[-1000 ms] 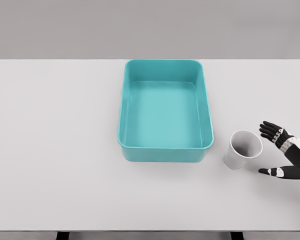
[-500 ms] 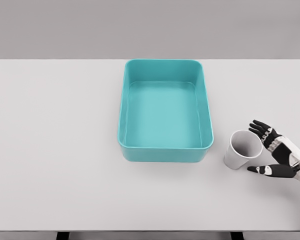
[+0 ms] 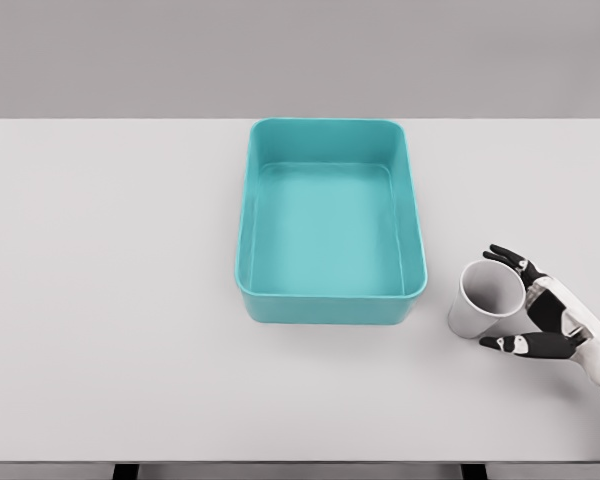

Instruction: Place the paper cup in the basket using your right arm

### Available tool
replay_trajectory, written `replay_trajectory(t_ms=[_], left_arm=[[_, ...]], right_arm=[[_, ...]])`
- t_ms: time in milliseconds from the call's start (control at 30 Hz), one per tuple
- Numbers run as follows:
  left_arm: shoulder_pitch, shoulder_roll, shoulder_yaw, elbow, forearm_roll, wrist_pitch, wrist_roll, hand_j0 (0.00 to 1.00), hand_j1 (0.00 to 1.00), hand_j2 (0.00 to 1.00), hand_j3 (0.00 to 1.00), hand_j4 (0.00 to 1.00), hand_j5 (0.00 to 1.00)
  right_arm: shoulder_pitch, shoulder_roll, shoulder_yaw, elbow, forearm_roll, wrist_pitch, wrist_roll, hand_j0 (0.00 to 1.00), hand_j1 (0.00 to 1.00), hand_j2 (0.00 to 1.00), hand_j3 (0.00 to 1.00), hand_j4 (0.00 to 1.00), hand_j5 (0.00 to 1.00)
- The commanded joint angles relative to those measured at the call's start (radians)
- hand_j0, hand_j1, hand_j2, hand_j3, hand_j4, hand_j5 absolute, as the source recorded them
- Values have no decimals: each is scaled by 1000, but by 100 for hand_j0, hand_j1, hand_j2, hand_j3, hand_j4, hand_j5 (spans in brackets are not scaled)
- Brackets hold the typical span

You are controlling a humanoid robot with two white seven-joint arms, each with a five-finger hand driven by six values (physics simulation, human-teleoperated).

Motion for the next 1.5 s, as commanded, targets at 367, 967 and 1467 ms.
replay_trajectory(t_ms=[367,967,1467], left_arm=[[0,0,0,0,0,0,-2,100,100,100,100,100,100],[0,0,0,0,0,0,0,100,100,100,100,100,100],[0,0,0,0,0,0,0,100,100,100,100,100,100]], right_arm=[[-8,3,15,-36,-6,11,0,100,100,100,100,100,100],[-9,3,26,-42,3,15,0,97,97,97,97,97,97],[-41,60,21,-40,105,61,0,67,67,67,67,67,67]])
